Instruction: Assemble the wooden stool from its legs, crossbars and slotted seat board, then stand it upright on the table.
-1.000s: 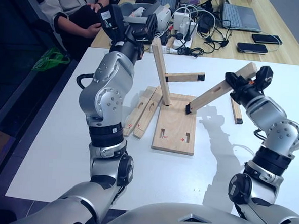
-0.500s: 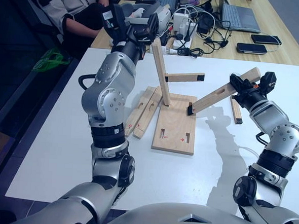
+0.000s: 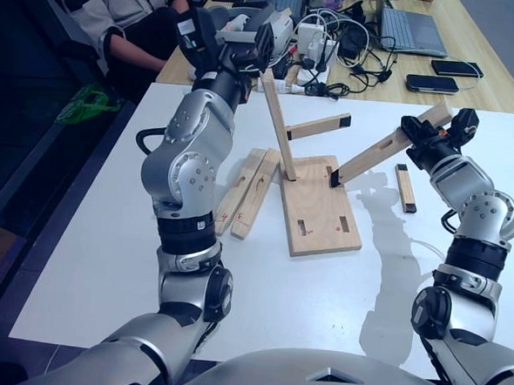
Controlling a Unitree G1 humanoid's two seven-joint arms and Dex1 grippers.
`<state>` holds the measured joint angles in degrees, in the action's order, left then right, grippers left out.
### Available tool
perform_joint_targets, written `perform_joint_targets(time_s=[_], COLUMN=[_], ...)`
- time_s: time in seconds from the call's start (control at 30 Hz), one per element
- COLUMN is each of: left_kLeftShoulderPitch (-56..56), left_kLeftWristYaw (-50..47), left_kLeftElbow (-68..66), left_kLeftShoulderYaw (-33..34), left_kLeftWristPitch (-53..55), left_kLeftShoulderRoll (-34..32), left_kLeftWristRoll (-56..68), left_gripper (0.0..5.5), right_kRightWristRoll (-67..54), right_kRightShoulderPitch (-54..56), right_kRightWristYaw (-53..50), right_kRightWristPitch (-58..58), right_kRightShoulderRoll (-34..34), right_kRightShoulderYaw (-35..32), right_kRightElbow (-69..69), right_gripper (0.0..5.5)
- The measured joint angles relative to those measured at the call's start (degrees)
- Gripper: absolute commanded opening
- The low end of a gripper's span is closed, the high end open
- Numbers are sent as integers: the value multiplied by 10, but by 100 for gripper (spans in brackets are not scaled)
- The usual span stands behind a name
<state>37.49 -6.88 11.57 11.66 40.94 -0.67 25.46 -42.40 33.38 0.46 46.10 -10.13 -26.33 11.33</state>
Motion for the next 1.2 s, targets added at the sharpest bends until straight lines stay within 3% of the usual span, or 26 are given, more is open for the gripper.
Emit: perform_joint_targets(time_s=[0.3, 0.77, 1.2], left_kLeftShoulderPitch=[1, 1, 1], left_kLeftWristYaw=[2, 2, 4], left_kLeftElbow=[-8, -7, -7], left_kLeftShoulderYaw=[1, -2, 3], left_kLeftWristPitch=[0, 0, 1], left_kLeftShoulderRoll=[-3, 6, 5], left_kLeftWristRoll=[0, 0, 0], left_gripper=[461, 461, 461], right_kRightWristRoll=[0, 60, 105], right_kRightShoulderPitch=[111, 91, 96], right_kRightWristYaw=[25, 91, 123], right_kRightWristPitch=[-44, -42, -66], right_kRightShoulderRoll=[-5, -25, -38], right_kRightShoulderYaw=[-19, 62, 82], right_kRightElbow=[121, 103, 124], right_gripper=[100, 100, 100])
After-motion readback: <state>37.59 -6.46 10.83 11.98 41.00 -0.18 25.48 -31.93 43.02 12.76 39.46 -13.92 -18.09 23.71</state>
